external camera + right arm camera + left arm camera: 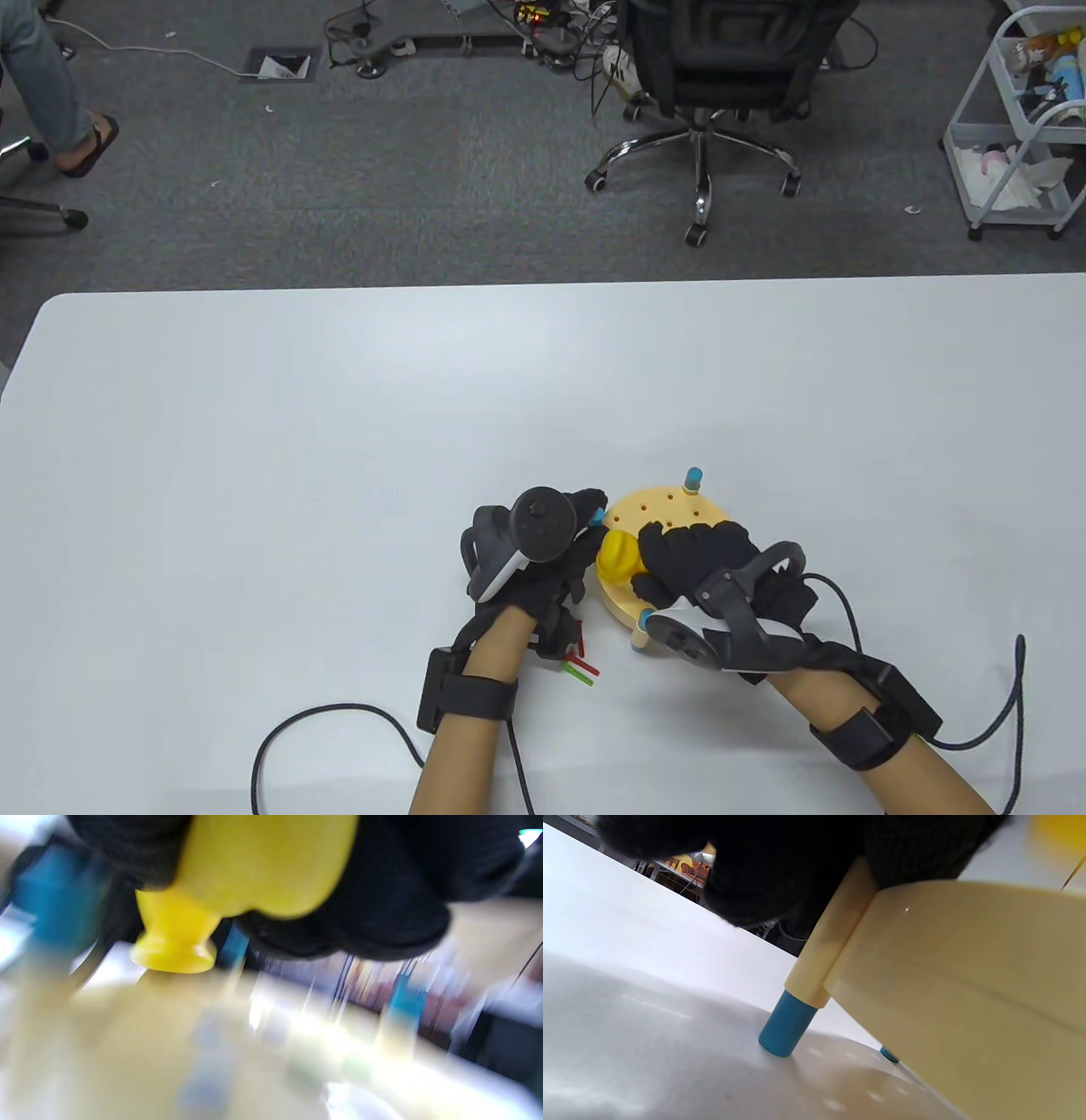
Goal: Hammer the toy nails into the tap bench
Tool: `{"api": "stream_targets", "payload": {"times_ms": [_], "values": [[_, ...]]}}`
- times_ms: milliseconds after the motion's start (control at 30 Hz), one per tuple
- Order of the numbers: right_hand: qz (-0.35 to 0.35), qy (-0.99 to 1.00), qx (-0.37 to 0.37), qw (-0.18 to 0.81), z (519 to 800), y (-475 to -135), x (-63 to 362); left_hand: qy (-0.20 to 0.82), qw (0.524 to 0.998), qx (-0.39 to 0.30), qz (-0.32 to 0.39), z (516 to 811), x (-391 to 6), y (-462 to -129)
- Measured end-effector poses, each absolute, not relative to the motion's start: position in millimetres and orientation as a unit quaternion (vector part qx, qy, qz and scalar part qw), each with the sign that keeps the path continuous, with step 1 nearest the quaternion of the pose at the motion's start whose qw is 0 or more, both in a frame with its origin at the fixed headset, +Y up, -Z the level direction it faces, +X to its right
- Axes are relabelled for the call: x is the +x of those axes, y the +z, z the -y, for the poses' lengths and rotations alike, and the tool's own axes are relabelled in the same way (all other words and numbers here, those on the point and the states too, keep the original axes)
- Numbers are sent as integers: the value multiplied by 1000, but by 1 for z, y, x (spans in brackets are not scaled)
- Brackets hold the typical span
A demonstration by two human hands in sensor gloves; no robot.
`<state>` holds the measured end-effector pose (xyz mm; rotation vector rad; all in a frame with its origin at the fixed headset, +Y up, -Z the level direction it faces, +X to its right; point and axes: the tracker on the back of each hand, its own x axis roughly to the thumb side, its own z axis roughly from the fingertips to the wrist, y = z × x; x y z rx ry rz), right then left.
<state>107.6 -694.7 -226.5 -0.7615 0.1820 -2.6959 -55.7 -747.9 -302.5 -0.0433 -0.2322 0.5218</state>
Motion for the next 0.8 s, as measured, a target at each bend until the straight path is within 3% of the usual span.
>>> {"api": "stream_targets", "payload": {"times_ms": [67,133,167,200,233,267,300,333,400,467,633,700,767,800], "values": [[-137,-934,-301,135,685,-222,110,256,960,-19,114,748,-55,-302],[-255,-927,-251,110,673,-217,120,252,961,-18,114,748,-55,-303],[-267,-925,-260,70,674,-217,121,256,960,-18,114,748,-55,-302],[-166,-932,-316,56,689,-221,115,255,960,-18,114,748,-55,-302],[-60,-942,-303,132,704,-228,112,255,960,-17,114,748,-55,-302],[-107,-950,-253,145,688,-215,118,254,960,-19,114,748,-55,-302],[-133,-939,-296,112,684,-222,118,260,959,-18,111,748,-55,-302],[-166,-939,-277,120,675,-222,125,259,959,-19,112,748,-55,-302],[-259,-936,-238,19,658,-218,145,257,960,-17,111,747,-56,-301],[-249,-942,-219,-57,650,-215,166,216,968,-36,120,742,-56,-300],[-267,-943,-183,-82,662,-197,210,146,985,-22,85,711,-79,-280],[-264,-946,-167,-93,673,-191,227,72,993,-81,53,709,-86,-274],[-262,-946,-151,-118,686,-188,244,4,980,-194,39,724,-81,-268],[-253,-948,-151,-121,688,-188,248,-6,980,-193,43,730,-77,-267]]}}
